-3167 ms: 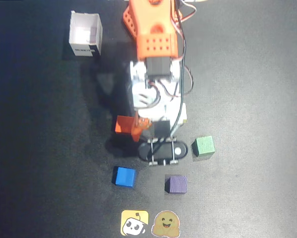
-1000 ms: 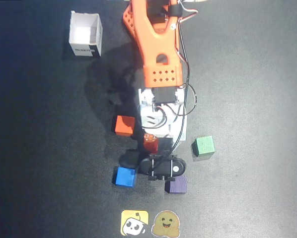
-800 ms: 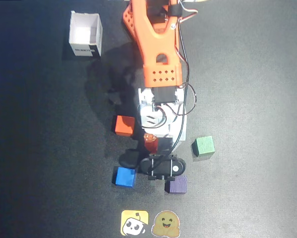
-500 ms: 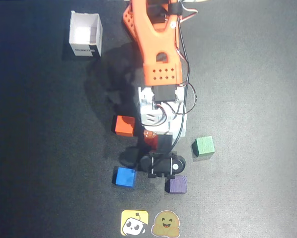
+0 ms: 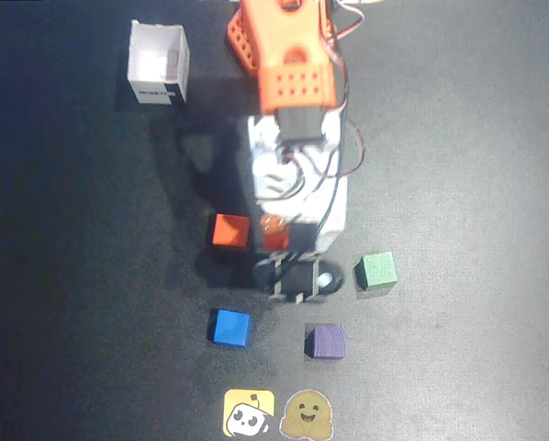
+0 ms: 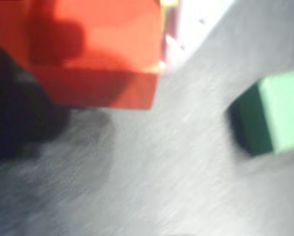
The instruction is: Put the red cube on top of the yellow cube.
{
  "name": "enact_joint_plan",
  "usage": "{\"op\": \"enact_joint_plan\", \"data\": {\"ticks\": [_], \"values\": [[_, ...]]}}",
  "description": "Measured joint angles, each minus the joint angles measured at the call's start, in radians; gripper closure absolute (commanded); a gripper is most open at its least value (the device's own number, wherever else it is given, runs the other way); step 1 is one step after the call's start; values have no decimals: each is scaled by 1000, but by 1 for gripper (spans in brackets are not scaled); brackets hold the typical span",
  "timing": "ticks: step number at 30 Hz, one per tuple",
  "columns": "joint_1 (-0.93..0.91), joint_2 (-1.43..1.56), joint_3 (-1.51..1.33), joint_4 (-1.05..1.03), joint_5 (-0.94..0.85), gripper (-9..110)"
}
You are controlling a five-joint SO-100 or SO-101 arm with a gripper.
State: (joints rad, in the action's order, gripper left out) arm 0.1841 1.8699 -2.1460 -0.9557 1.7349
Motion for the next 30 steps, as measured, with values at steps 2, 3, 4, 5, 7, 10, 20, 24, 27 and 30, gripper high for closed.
{"op": "enact_joint_plan", "data": {"ticks": [2, 3, 4, 5, 7, 10, 20, 24, 27, 30], "values": [[20, 26, -38, 0, 0, 96], [32, 38, -60, 0, 0, 96], [41, 51, -81, 0, 0, 96], [51, 61, -98, 0, 0, 96], [64, 75, -123, -2, 0, 96], [80, 97, -163, -2, 0, 96], [115, 160, -255, 6, 0, 96], [132, 161, -262, 11, 0, 96], [137, 161, -268, 15, 0, 96], [147, 161, -275, 17, 0, 96]]}}
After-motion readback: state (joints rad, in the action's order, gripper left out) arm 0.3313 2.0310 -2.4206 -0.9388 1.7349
